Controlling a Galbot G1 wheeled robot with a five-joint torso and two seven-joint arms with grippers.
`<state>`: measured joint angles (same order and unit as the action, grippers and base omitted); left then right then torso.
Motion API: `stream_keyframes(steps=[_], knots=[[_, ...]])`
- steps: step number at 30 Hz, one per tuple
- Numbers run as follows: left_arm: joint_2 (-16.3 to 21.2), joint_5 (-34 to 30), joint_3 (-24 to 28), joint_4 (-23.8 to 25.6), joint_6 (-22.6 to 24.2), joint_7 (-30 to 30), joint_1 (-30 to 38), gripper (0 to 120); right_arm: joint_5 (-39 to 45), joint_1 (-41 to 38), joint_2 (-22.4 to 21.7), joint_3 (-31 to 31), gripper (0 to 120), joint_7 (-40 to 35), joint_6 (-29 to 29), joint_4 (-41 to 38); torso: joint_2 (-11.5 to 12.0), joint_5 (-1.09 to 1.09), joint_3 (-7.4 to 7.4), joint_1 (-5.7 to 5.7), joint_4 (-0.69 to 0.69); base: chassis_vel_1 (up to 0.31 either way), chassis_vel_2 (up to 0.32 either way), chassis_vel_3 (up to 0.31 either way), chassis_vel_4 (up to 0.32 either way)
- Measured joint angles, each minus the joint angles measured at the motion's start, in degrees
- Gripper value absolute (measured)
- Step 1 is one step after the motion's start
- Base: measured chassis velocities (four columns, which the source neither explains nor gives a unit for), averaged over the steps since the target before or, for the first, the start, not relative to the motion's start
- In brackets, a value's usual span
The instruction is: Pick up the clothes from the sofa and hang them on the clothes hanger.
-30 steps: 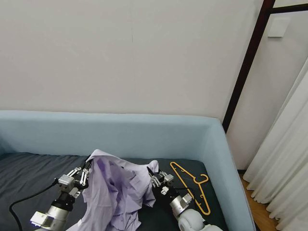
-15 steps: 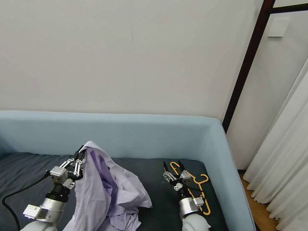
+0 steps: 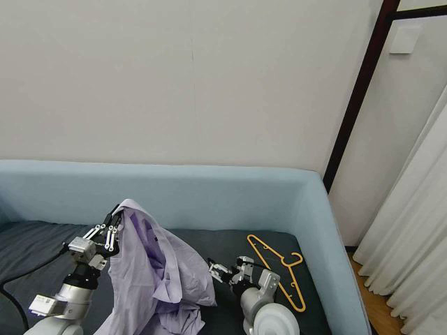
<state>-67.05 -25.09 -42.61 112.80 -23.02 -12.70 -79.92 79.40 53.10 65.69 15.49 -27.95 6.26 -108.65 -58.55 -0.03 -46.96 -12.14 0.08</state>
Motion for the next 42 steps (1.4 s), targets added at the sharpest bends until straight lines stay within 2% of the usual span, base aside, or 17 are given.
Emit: stream_keyframes(steps=[4, 7, 14, 21, 25, 27, 29, 32, 35, 37, 41, 42], knots=[[-0.5, 0.0, 0.1, -0.2, 0.3, 0.4, 0.6, 0, 5.2, 1.8, 1.7, 1.0, 100, 1.0, 1.3, -2.6, 0.0, 0.00, 0.00, 0.00, -0.01, 0.000, 0.000, 0.000, 0.000], [-0.7, 0.1, 0.1, -0.2, 0.6, 0.6, 0.8, 0, 6.0, 2.0, 2.4, 2.1, 100, 1.0, 2.3, -1.9, 0.0, 0.00, 0.01, 0.01, -0.02, 0.000, 0.000, 0.000, 0.000], [-1.1, 0.2, -0.3, -0.2, 0.8, 1.1, 0.8, 0, 5.9, 1.0, 3.1, 6.0, 100, 5.2, 5.1, 3.8, 0.0, -0.01, 0.00, 0.00, -0.02, 0.000, 0.000, 0.000, 0.000], [-1.3, 0.2, -0.6, 0.4, 0.8, 1.3, 0.4, 0, 5.5, 0.5, 5.6, 6.1, 100, 6.4, 4.7, 6.9, 0.0, -0.01, 0.00, 0.00, -0.02, 0.000, 0.000, 0.000, 0.000], [-1.4, 0.2, -0.9, 0.8, 0.8, 1.4, 0.2, 0, 5.2, 0.6, 7.1, 5.8, 84, 7.2, 3.3, 7.7, 0.0, 0.00, 0.00, 0.00, -0.01, 0.000, 0.000, 0.000, 0.000], [-1.4, 0.2, -1.0, 0.8, 0.8, 1.5, 0.2, 0, 5.2, 0.7, 7.2, 5.8, 84, 7.3, 3.3, 7.7, 0.0, 0.00, 0.00, 0.00, -0.02, 0.000, 0.000, 0.000, 0.000], [-1.4, 0.2, -1.0, 1.0, 0.8, 1.7, 0.1, 0, 5.0, 1.0, 7.2, 6.1, 71, 7.5, 3.2, 7.1, 0.0, 0.00, 0.00, 0.00, -0.01, 0.000, 0.000, 0.000, 0.000], [-1.4, 0.3, -1.1, 1.0, 0.8, 1.7, 0.1, 0, 4.6, 1.1, 7.1, 6.4, 64, 7.8, 3.2, 6.7, 0.0, 0.00, 0.00, 0.00, -0.01, 0.000, 0.000, 0.000, 0.000], [-1.6, 0.4, -1.1, 1.0, 0.8, 1.7, 0.1, 0, 4.1, 1.2, 7.2, 6.6, 49, 8.4, 2.8, 6.5, 0.0, 0.00, 0.00, 0.00, -0.01, 0.000, 0.000, 0.000, 0.000], [-1.6, 0.4, -1.1, 1.0, 0.8, 1.7, 0.2, 0, 4.0, 1.2, 7.2, 6.6, 45, 8.6, 2.8, 6.4, 0.0, 0.00, 0.00, 0.00, -0.01, 0.000, 0.000, 0.000, 0.000], [-1.7, 0.5, -1.0, 0.7, 0.8, 1.9, 0.4, 0, 2.5, 1.2, 6.9, 6.9, 27, 10.7, 2.4, 6.3, 0.0, 0.00, 0.00, 0.00, -0.01, 0.000, 0.000, 0.000, 0.000], [-1.7, 0.5, -1.0, 0.7, 0.8, 1.9, 0.4, 0, 2.5, 1.2, 6.9, 6.9, 27, 10.7, 2.4, 6.3, 0.0, 0.00, 0.00, 0.00, -0.01, 0.000, 0.000, 0.000, 0.000]])
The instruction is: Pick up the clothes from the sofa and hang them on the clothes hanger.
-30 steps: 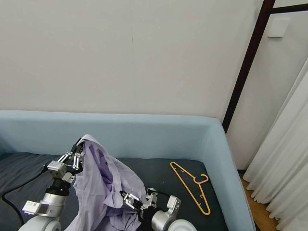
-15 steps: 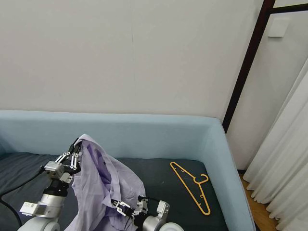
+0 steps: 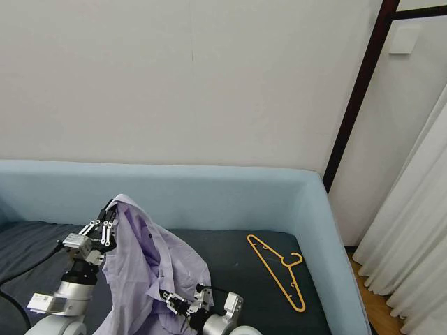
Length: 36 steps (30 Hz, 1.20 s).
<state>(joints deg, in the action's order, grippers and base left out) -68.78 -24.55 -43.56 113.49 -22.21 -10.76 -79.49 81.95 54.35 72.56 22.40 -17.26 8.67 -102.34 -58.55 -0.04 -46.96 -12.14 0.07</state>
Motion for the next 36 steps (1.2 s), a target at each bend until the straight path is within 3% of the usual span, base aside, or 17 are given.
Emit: stream_keyframes(steps=[7, 16, 19, 22, 26, 27, 30, 31, 32, 36], knots=[[0.0, 0.1, 0.2, -0.5, 0.0, 0.2, 0.3, 0, -2.9, 0.4, -0.5, 0.9, 1, 4.2, -1.7, 0.8, 0.0, 0.00, 0.00, 0.00, 0.00, 0.000, 0.000, 0.000, 0.000], [0.2, -0.1, 0.2, -0.7, -0.3, 0.3, 0.5, 0, -10.4, 0.2, -1.6, 0.2, 0, 7.6, -8.7, 2.0, 0.0, 0.00, 0.00, 0.00, 0.00, 0.000, 0.000, 0.000, 0.000], [0.9, -1.5, -0.2, -0.4, -1.0, 0.6, 0.8, 0, -22.5, -2.1, -4.0, -2.1, 0, 10.6, -15.1, 2.8, 0.0, 0.02, -0.01, 0.00, -0.01, 0.000, 0.000, 0.000, 0.000], [1.7, -3.0, -0.6, 0.2, -1.6, 1.0, 0.9, 0, -29.9, -5.1, -7.6, -5.1, 0, 15.1, -16.6, 2.5, 0.0, 0.03, -0.01, 0.00, 0.00, 0.000, 0.000, 0.000, 0.000], [3.6, -6.6, -0.7, 1.4, -2.2, 1.1, 1.2, 0, -34.0, -14.7, -17.6, -11.7, 0, 32.6, -16.4, 1.7, 0.0, 0.02, -0.01, 0.00, 0.00, 0.000, 0.000, 0.000, 0.000], [3.6, -6.6, -0.7, 1.4, -2.2, 1.1, 1.2, 0, -34.0, -14.7, -17.6, -11.7, 0, 32.6, -16.4, 1.7, 0.0, 0.02, -0.01, 0.00, 0.00, 0.000, 0.000, 0.000, 0.000], [6.4, -10.6, -0.2, 2.2, -1.6, 1.4, 2.3, 0, -34.1, -23.3, -24.4, -14.4, 0, 52.4, -16.1, 6.4, 0.0, 0.02, -0.01, 0.00, 0.01, 0.000, 0.000, 0.000, 0.000], [7.7, -12.0, 0.0, 2.2, -1.3, 1.7, 2.9, 0, -34.1, -26.3, -25.8, -14.8, 0, 59.0, -16.2, 8.6, 0.0, 0.02, -0.01, -0.01, 0.02, 0.000, 0.000, 0.000, 0.000], [7.7, -12.0, 0.0, 2.2, -1.3, 1.7, 2.9, 0, -34.1, -26.3, -25.8, -14.8, 0, 59.0, -16.2, 8.6, 0.0, 0.02, -0.01, -0.01, 0.02, 0.000, 0.000, 0.000, 0.000], [13.2, -17.3, 0.8, 2.0, 0.1, 2.7, 5.4, 0, -33.5, -38.1, -28.7, -14.7, 0, 76.9, -15.3, 15.6, 0.0, 0.00, -0.01, -0.01, 0.01, 0.000, 0.000, 0.000, 0.000]])
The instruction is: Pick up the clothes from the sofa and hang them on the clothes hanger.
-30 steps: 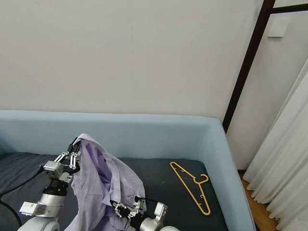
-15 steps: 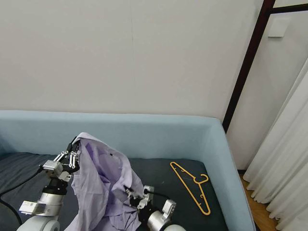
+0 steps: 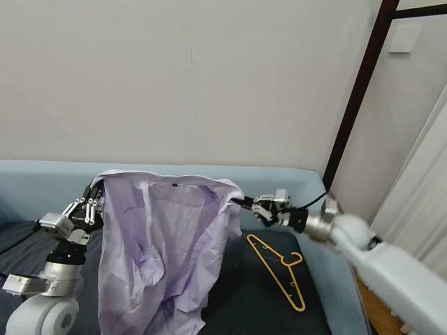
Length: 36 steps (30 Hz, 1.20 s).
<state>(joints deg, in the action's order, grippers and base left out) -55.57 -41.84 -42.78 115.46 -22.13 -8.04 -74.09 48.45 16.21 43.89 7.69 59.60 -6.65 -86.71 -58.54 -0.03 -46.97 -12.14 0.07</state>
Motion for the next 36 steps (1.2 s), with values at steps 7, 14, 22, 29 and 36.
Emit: stream_keyframes(steps=[7, 14, 22, 29, 36], knots=[[5.8, -4.9, 0.6, -0.7, 1.8, 1.0, 4.3, 0, 5.0, -10.0, 0.3, 3.2, 0, 4.0, 3.5, 3.4, 0.0, 0.01, 0.00, 0.00, -0.02, 0.000, 0.000, 0.000, 0.000], [11.4, -7.7, 1.4, -1.3, 3.5, 2.0, 10.5, 0, 8.6, -20.8, 2.1, 9.2, 0, 4.7, 5.1, 5.4, 0.0, -0.01, 0.01, 0.00, 0.00, 0.000, 0.000, 0.000, 0.000], [11.4, -7.3, 0.3, 0.2, 6.3, 3.9, 14.7, 0, 9.0, -32.1, 7.6, 12.9, 0, 7.6, 6.8, 10.6, 0.0, -0.01, 0.01, 0.00, -0.02, 0.000, 0.000, 0.000, 0.000], [6.8, -0.9, 0.5, 0.5, 7.1, 4.2, 8.9, 0, 3.6, -27.3, 7.5, 12.7, 0, 9.5, 7.4, 8.3, 0.0, -0.02, 0.02, 0.01, -0.01, 0.000, 0.000, 0.000, 0.000], [0.5, 7.9, 5.2, -1.7, 11.6, 6.3, 0.3, 0, -11.1, -7.6, 7.5, 9.8, 0, 4.0, 2.6, 8.5, 0.0, -0.02, 0.02, 0.01, -0.01, 0.000, 0.000, 0.000, 0.000]])
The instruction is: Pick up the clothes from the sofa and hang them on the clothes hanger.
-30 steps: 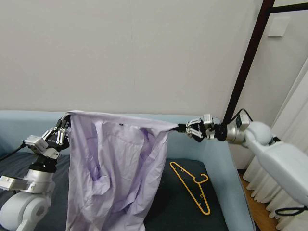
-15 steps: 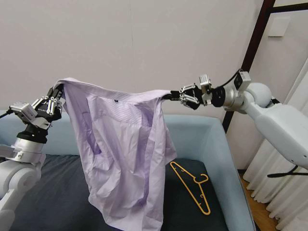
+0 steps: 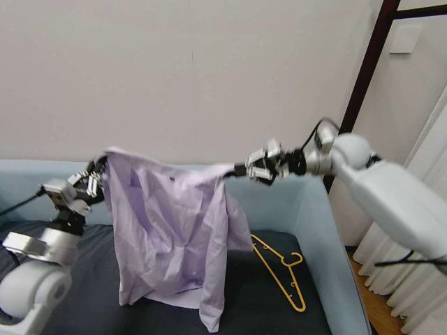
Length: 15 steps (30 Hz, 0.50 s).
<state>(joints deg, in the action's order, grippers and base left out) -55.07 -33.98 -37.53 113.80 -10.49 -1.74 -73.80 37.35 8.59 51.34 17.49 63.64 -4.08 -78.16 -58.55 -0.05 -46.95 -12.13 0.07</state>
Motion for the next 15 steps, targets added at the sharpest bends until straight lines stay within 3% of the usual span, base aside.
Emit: stream_keyframes(steps=[2, 6, 7, 11, 12, 15], knots=[[-0.5, 0.6, 0.8, -0.3, 0.9, 0.3, -0.5, 0, -0.6, 1.9, 0.2, -0.3, 0, -1.0, -0.3, 0.4, 0.0, 0.01, 0.00, 0.01, 0.00, 0.000, 0.000, 0.000, 0.000], [-1.9, 5.4, 5.4, -2.8, 5.1, 2.2, -1.6, 0, -1.7, 15.3, 2.3, -3.3, 0, -13.9, -1.9, 2.0, 0.0, 0.02, -0.01, 0.00, 0.01, 0.000, 0.000, 0.000, 0.000], [-1.9, 5.4, 5.4, -2.8, 5.1, 2.2, -1.6, 0, -1.7, 15.3, 2.3, -3.3, 0, -13.9, -1.9, 2.0, 0.0, 0.02, -0.01, 0.00, 0.01, 0.000, 0.000, 0.000, 0.000], [-3.0, 7.1, 8.7, -5.5, 5.2, 2.7, -0.9, 0, -0.1, 23.9, 4.0, -4.7, 0, -28.8, -4.5, 1.6, 0.0, 0.02, -0.01, 0.01, -0.01, 0.000, 0.000, 0.000, 0.000], [-3.0, 7.1, 8.7, -5.5, 5.2, 2.7, -0.9, 0, -0.1, 23.9, 4.0, -4.7, 0, -28.8, -4.5, 1.6, 0.0, 0.02, -0.01, 0.01, -0.01, 0.000, 0.000, 0.000, 0.000], [-4.5, 7.5, 9.8, -6.8, 4.5, 2.7, 0.2, 0, 2.6, 28.9, 4.3, -6.9, 14, -33.3, -4.6, 0.7, 0.0, 0.01, -0.01, 0.00, -0.01, 0.000, 0.000, 0.000, 0.000]])
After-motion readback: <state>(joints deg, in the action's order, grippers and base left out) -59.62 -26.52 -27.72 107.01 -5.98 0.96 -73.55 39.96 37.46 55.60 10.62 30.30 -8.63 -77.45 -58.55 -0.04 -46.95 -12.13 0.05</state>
